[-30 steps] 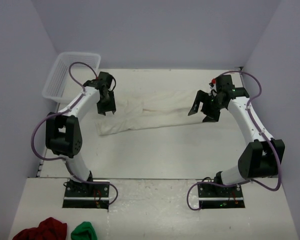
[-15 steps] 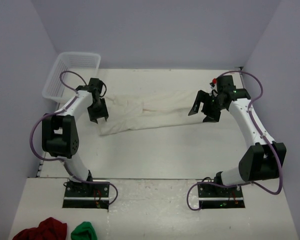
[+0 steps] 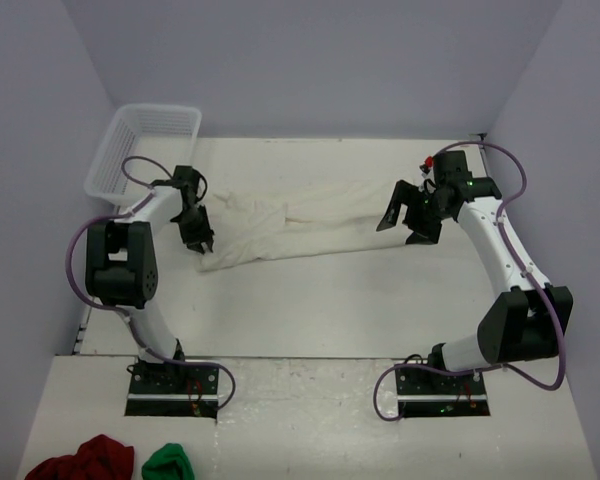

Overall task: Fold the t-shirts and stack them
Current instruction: Fold the other side of the tshirt into a rectangle

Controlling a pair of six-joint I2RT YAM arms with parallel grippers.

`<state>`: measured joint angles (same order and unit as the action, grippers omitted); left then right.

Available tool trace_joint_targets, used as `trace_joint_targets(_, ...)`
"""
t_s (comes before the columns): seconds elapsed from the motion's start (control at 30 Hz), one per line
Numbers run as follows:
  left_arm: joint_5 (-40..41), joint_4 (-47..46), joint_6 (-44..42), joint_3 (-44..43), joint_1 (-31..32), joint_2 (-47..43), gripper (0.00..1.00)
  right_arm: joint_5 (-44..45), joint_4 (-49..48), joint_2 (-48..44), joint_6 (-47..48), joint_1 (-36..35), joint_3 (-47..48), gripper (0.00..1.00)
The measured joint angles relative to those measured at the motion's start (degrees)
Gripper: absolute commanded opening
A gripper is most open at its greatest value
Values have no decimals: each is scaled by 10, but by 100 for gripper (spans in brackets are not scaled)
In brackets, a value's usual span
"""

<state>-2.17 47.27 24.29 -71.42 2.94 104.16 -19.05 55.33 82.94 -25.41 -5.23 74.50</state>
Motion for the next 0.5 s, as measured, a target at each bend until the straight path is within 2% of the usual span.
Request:
trace_joint_targets(0.07,-6,-4,-3,0,-2,2,3,0,0,0,0,0,0,85)
trace_joint_targets(0.1,-6,-6,-7,0,-4,3,0,0,0,0,0,0,0,85)
trace_joint_targets(0.5,18,-19,-10,-22,-12,-1,0,0,0,3,0,0,0,85)
